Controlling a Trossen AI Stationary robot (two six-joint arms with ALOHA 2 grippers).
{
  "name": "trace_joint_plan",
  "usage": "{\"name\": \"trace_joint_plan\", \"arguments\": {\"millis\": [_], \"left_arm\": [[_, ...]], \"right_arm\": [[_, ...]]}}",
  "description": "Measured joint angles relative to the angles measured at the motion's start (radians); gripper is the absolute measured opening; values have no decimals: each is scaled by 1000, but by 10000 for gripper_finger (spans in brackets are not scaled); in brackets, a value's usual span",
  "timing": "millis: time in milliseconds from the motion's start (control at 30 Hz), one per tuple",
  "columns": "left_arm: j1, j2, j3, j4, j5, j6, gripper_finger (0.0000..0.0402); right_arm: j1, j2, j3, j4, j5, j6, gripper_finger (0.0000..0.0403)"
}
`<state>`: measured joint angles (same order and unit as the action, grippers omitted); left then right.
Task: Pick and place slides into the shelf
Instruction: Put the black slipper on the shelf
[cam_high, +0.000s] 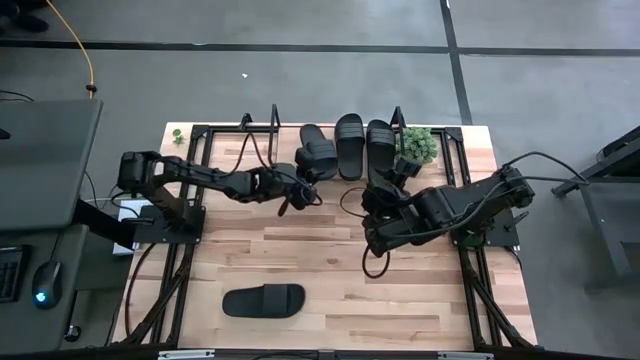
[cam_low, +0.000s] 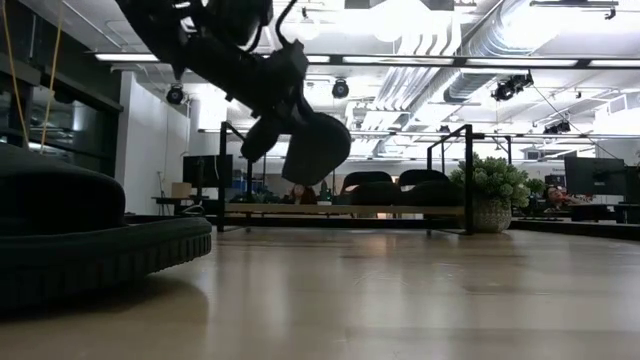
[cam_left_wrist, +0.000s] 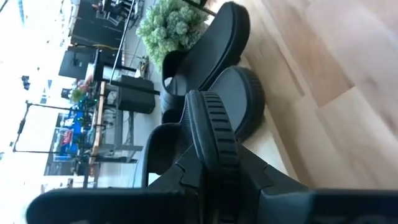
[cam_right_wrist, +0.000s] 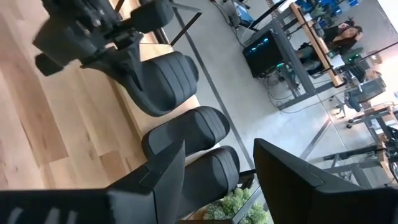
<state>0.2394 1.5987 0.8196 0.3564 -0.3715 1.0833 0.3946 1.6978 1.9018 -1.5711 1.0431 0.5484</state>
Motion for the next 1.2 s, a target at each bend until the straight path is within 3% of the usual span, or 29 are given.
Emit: {"name": "trace_joint_plan", "arguments": {"millis": [333,933,1200], "left_arm": [[51,60,0,65,59,23,34],[89,183,2,122,78,28,35],[88,228,63,113,118,11,38]], "right_arm": [[1,0,0,1,-8,-7,183],[30,0,0,11,-8,-3,183],[32,0,0,12,-5,0,183]]}}
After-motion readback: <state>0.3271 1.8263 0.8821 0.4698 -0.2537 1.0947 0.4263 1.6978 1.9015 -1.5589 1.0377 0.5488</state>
